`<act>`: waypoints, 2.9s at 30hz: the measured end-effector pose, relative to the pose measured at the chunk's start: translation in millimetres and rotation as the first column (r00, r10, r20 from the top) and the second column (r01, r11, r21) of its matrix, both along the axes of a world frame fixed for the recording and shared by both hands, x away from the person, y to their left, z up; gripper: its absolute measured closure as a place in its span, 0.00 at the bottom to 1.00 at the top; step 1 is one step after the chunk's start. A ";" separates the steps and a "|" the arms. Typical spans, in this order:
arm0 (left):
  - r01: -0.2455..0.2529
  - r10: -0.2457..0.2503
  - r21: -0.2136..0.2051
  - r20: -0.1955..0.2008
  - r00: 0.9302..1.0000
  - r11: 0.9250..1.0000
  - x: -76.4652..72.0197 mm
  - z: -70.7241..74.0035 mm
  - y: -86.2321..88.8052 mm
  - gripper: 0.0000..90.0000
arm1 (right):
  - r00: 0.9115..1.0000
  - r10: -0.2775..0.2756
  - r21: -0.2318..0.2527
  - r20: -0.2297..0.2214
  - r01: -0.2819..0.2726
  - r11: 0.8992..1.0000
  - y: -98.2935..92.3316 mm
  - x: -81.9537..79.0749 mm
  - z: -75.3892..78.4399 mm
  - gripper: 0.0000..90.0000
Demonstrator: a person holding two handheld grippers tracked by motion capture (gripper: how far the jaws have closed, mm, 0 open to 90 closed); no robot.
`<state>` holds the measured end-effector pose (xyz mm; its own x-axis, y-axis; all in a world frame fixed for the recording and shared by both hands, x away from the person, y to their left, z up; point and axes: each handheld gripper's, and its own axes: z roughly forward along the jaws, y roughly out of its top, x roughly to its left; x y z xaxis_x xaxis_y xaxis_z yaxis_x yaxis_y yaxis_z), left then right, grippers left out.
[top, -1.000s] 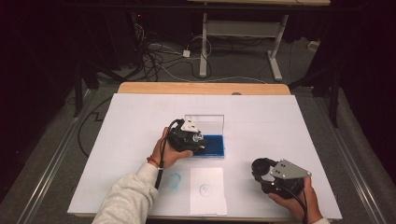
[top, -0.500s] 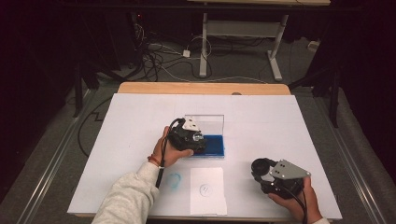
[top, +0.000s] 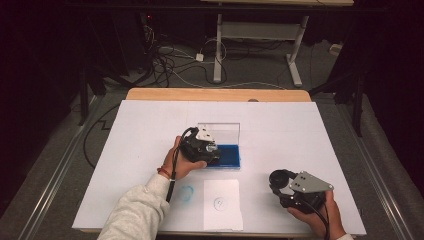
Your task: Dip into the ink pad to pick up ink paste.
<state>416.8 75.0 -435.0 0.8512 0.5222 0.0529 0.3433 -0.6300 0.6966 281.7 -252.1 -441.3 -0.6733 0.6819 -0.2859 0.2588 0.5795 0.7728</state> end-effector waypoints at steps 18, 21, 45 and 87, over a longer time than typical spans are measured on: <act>-0.014 0.014 0.030 0.005 1.000 0.999 -2.3 1.7 -5.7 0.61 | 1.000 -0.010 0.001 0.012 0.010 1.000 -2.1 -0.3 3.8 0.43; -0.019 0.018 0.052 0.014 1.000 0.998 -3.1 4.1 -9.3 0.61 | 1.000 -0.008 0.002 0.011 0.008 1.000 -1.4 -0.8 4.1 0.43; 0.066 -0.067 0.019 0.115 0.991 0.998 2.2 85.0 -36.6 0.61 | 1.000 -0.017 0.013 0.016 0.017 1.000 -6.3 0.1 5.3 0.43; 0.068 -0.067 0.043 -0.031 0.997 0.997 9.2 6.1 -35.5 0.61 | 1.000 -0.017 -0.009 -0.012 0.017 1.000 -3.2 1.7 0.0 0.43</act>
